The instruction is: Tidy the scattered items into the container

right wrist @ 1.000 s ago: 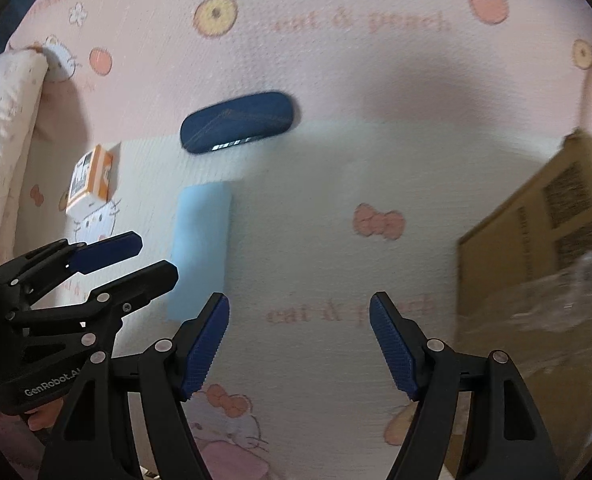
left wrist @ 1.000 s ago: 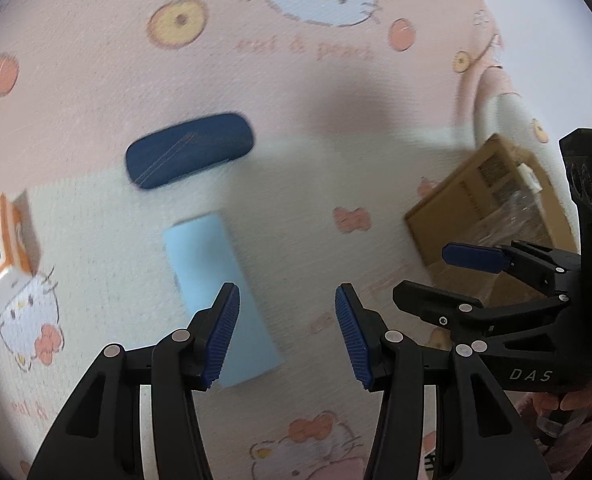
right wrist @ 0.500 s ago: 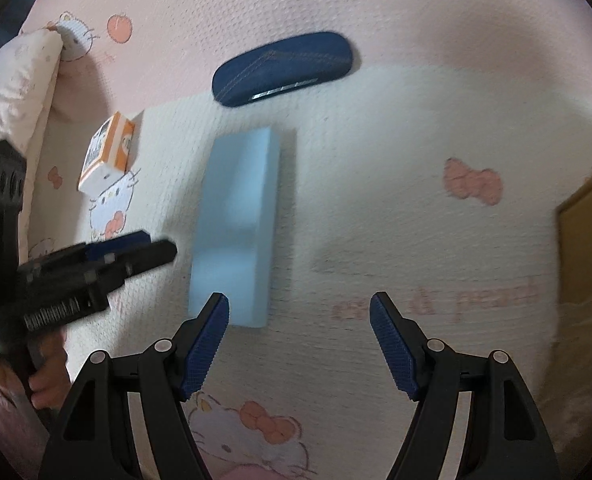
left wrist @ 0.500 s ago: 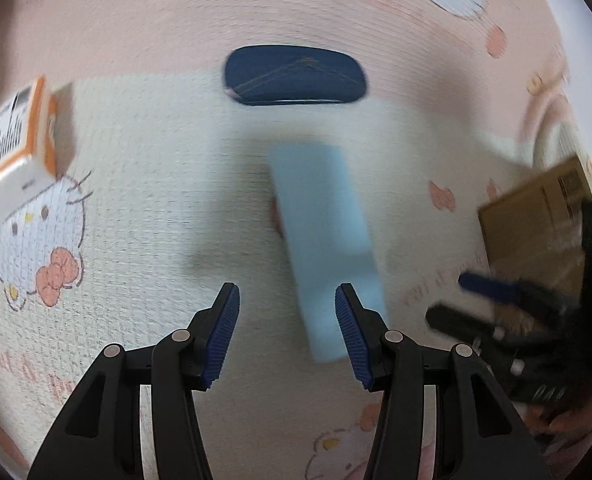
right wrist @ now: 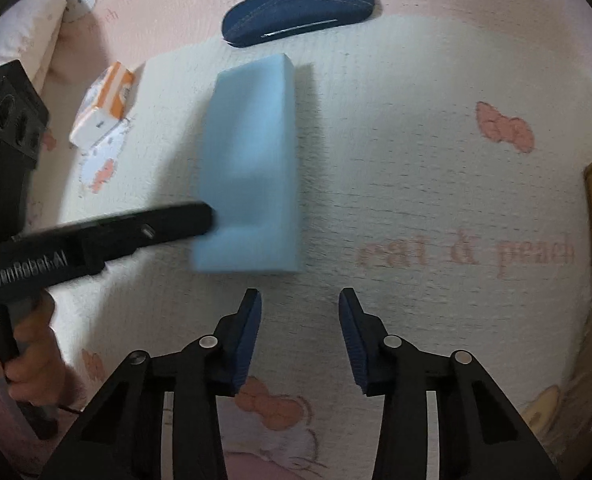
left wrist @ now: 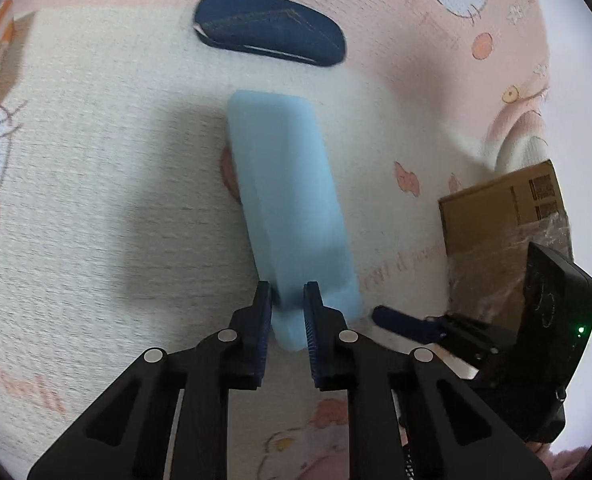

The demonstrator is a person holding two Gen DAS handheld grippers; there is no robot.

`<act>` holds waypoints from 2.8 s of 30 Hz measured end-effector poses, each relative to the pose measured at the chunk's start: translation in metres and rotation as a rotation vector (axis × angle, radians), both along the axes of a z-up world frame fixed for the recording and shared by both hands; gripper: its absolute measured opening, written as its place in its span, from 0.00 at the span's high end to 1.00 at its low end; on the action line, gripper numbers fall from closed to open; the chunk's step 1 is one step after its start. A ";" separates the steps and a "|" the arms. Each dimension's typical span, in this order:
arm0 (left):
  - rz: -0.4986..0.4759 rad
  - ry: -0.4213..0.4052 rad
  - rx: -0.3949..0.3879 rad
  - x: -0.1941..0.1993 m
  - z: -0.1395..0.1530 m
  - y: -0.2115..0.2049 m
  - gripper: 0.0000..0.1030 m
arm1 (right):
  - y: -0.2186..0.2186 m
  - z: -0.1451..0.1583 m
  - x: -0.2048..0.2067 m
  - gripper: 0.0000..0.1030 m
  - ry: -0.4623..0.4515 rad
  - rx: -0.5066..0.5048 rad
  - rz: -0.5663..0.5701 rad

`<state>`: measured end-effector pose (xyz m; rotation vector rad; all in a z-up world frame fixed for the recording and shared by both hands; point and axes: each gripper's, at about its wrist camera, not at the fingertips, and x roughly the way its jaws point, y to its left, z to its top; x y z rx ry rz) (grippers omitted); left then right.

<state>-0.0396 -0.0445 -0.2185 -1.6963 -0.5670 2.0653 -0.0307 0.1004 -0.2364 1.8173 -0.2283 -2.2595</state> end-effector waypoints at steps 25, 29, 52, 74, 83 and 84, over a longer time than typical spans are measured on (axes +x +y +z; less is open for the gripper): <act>0.211 0.281 -0.360 -0.017 0.081 -0.104 0.43 | -0.011 0.060 -0.026 0.33 0.292 -0.018 0.050; 0.347 0.303 -0.447 -0.029 0.090 -0.162 0.40 | -0.021 0.058 -0.039 0.30 0.310 -0.137 0.087; 0.478 0.332 -0.121 -0.080 0.021 -0.197 0.65 | -0.089 0.009 -0.114 0.27 0.297 -0.474 0.028; 0.200 0.296 -0.037 -0.001 0.015 -0.084 0.66 | -0.031 -0.010 -0.040 0.79 0.210 -0.470 0.007; 0.017 0.267 -0.045 0.037 0.020 -0.029 0.65 | 0.021 -0.003 0.026 0.79 0.201 -0.394 -0.112; 0.003 0.266 -0.045 0.038 0.020 -0.022 0.65 | 0.027 -0.002 0.031 0.79 0.200 -0.386 -0.127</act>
